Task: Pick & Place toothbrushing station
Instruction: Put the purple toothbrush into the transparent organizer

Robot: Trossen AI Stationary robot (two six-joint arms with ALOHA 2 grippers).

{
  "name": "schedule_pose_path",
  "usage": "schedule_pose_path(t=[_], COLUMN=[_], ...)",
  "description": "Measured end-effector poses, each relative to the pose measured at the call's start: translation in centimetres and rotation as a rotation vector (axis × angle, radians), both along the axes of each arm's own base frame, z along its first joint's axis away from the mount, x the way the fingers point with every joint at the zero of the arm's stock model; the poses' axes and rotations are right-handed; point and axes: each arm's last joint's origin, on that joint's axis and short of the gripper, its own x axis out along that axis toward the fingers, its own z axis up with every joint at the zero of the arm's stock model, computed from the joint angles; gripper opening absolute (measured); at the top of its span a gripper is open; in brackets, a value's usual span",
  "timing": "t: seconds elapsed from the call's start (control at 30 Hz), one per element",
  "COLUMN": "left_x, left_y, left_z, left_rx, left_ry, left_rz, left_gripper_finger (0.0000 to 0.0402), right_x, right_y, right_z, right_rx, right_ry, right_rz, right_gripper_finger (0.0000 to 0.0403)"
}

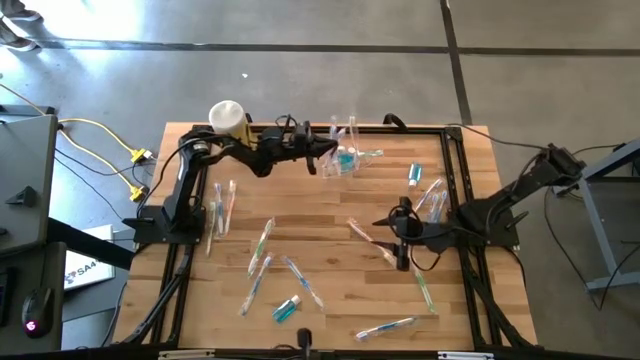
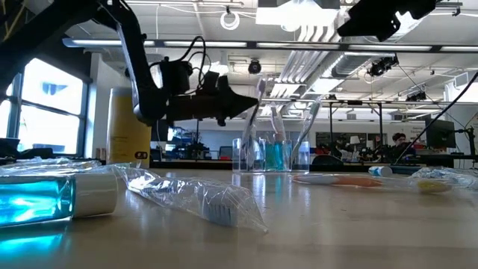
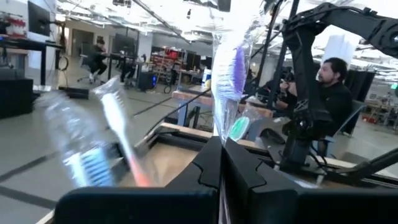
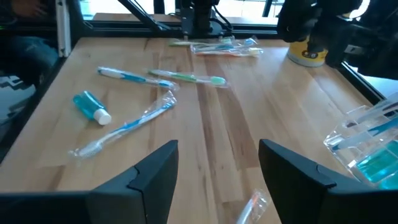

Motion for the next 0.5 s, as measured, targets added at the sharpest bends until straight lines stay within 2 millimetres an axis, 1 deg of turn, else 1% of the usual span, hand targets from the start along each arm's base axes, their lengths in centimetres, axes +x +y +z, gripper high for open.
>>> schedule_pose_path(t=[0.23,0.5], left_x=[-2.6,-3.5], left_y=[0.1,-0.4], left_z=[-1.4,-2.7], left_rx=[-0.029,-0.066], left_ry=[-0.009,0.049], left_rz=[0.028,0.035], left_gripper_finger=[0.0000,0.0000], right_x=[-0.6,-0.6], right_y=[0.9,0.9], right_z=[0.1,0.1], right_rx=[-0.029,-0.066], right_ry=[-0.017,-0.022], right_rz=[-0.004,-0.022], right_gripper_finger=[0.0215,0.0215])
